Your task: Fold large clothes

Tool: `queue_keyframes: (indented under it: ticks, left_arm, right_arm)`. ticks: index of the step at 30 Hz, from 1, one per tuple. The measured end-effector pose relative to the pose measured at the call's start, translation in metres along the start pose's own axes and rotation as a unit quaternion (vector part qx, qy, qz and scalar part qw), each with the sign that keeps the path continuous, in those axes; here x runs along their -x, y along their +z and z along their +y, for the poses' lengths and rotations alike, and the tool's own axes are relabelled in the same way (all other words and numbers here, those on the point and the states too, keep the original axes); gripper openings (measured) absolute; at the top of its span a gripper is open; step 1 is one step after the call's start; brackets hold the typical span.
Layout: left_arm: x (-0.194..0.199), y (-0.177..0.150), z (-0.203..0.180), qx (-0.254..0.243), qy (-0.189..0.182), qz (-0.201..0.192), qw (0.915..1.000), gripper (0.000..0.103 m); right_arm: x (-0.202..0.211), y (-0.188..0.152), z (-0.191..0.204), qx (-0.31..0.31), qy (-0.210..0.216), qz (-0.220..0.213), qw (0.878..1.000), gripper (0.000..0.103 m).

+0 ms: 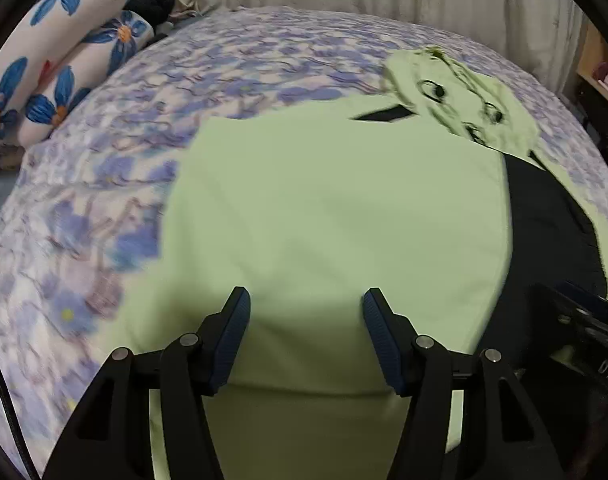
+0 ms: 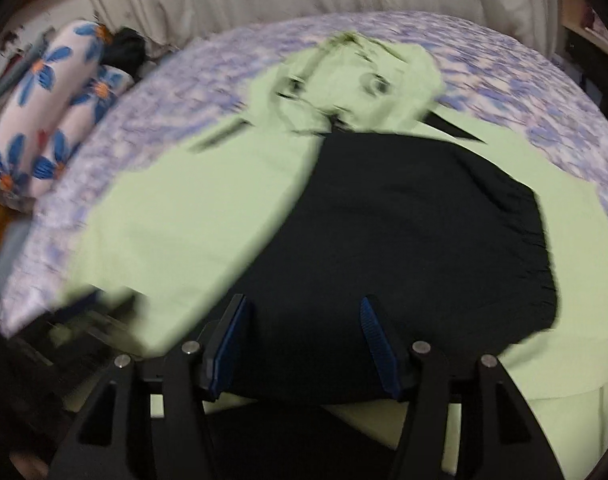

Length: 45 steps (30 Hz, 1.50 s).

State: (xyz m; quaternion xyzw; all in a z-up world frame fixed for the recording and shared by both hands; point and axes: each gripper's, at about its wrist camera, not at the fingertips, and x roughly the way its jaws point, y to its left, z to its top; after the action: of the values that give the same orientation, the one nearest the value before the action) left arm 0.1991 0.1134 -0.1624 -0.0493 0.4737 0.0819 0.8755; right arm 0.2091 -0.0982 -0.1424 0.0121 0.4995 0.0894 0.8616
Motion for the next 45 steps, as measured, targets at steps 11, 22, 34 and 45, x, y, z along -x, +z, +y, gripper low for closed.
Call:
queue_keyframes:
  ticks: [11,22,34,45]
  left_arm:
    - [-0.011,0.014,0.056,0.041,0.030,0.000,0.9987,0.059]
    - [0.022,0.010,0.048,0.029,0.037,0.002,0.9989,0.065]
    - [0.088,-0.017,0.043,0.031,0.012,-0.022,0.9992,0.078]
    - [0.145,-0.050,0.047,0.026,0.008,-0.040,0.9988,0.090]
  right_arm:
    - [0.036,-0.001,-0.083,-0.075,-0.014,-0.030,0.997,0.029]
    - [0.061,-0.007,-0.073,-0.091,-0.018,-0.048,0.995,0.032]
    - [0.099,-0.049,-0.068,-0.110,-0.004,-0.050,0.993,0.033]
    - [0.148,-0.080,-0.062,-0.108,-0.004,-0.077,0.991,0.042]
